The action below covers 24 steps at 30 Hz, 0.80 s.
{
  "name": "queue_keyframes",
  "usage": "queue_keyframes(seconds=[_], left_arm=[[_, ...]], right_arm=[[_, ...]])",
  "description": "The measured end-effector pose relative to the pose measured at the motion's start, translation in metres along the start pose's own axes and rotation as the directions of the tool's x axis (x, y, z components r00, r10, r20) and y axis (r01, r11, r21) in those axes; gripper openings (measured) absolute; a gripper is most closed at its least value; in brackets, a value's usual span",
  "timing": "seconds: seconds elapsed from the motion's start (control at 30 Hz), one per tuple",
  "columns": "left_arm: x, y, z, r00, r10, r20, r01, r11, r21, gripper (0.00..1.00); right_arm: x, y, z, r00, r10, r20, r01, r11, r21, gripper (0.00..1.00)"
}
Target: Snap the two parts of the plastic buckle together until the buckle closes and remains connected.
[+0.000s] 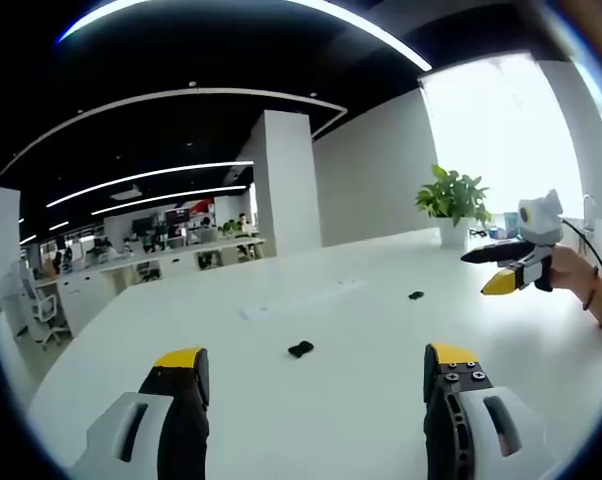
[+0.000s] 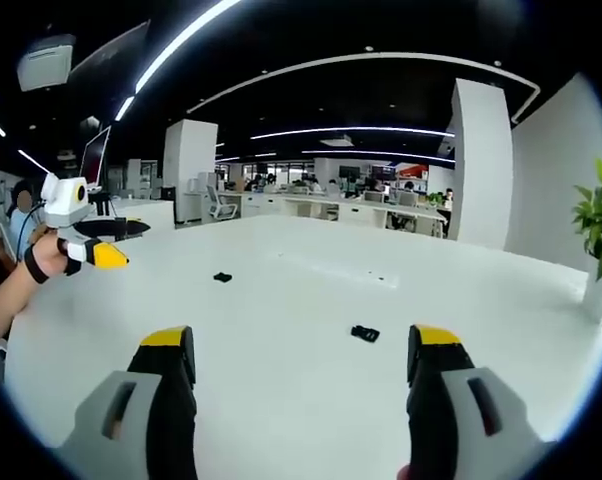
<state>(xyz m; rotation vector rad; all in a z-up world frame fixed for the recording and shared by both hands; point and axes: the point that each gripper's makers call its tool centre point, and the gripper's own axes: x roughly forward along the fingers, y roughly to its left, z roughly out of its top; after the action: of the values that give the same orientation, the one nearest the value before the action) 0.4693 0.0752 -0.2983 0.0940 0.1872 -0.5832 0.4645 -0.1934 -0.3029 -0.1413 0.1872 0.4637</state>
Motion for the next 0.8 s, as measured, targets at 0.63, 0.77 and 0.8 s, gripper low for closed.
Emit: queue_keyframes(seconds=[0.63, 0.77, 0.8], left_arm=[[-0.005, -0.025, 0.014, 0.998, -0.051, 0.043, 0.050, 0.999, 0.020, 0.90], [-0.007, -0.025, 0.016, 0.998, -0.051, 0.049, 0.049, 0.998, 0.036, 0.90], [-0.007, -0.025, 0.016, 0.998, -0.051, 0.049, 0.049, 0.998, 0.037, 0.90]], right_arm=[[-0.004, 0.001, 0.005, 1.000, 0.003, 0.019, -0.003, 1.000, -0.007, 0.87], [-0.009, 0.004, 0.009, 0.999, 0.005, 0.040, -0.005, 1.000, 0.005, 0.87], [-0.009, 0.003, 0.011, 0.999, 0.000, 0.044, 0.000, 1.000, 0.002, 0.87]])
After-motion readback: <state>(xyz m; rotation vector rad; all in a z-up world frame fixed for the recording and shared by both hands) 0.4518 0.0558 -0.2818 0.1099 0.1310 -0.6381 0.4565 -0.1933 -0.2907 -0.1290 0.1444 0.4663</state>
